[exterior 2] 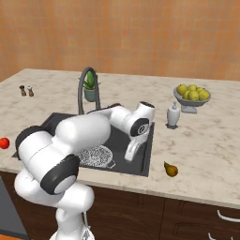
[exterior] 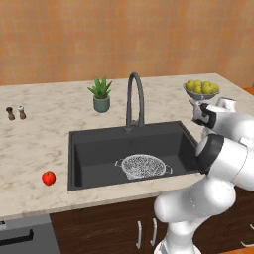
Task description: Put the colander in the sink, put the apple, pear in the colander, and turn on the sink faucet and pour water over the colander.
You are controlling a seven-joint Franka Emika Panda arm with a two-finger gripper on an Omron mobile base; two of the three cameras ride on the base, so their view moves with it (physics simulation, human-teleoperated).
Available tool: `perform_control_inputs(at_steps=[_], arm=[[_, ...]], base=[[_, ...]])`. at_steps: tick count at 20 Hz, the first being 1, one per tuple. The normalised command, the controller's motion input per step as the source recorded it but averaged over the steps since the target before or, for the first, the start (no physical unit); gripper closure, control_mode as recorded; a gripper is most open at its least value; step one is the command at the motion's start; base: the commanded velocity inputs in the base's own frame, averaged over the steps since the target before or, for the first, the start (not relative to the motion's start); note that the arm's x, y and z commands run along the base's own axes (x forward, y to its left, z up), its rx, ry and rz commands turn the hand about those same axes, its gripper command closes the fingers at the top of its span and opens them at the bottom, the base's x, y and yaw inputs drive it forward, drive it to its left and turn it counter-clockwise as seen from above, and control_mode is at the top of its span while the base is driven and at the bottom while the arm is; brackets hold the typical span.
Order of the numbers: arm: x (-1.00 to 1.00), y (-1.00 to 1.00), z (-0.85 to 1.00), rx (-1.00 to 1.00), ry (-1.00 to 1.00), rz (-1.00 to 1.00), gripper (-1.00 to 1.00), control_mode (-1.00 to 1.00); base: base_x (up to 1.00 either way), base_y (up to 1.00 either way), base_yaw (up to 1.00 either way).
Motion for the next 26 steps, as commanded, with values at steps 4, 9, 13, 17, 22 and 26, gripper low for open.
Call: perform_control_inputs(at_steps=[4,9,13,17,22,26], arm=[[-0.11,-0.44,0.00,-0.03,0.04,-0.72,-1.00,-1.00],[-0.18,-0.39,0.02,-0.24,0.00,-0.66,-1.00,-1.00],[-0.02,-0.29,-0.06,-0.46,0.03,-0.65,-1.00,-1.00],[0.00,-0.31,-0.05,-0.46,0.15,-0.56,-1.00,-1.00],[-0.01,-0.45,-0.12,-0.23,0.12,-0.17,-1.00,-1.00],[-0.01,-0.42,-0.03,-0.09,0.01,0.00,-1.00,-1.00]], base=[[0.00,0.00,0.00],[0.00,0.00,0.00],[0.00,0.00,0.00],[0.00,0.00,0.00],[0.00,0.00,0.00],[0.00,0.00,0.00]])
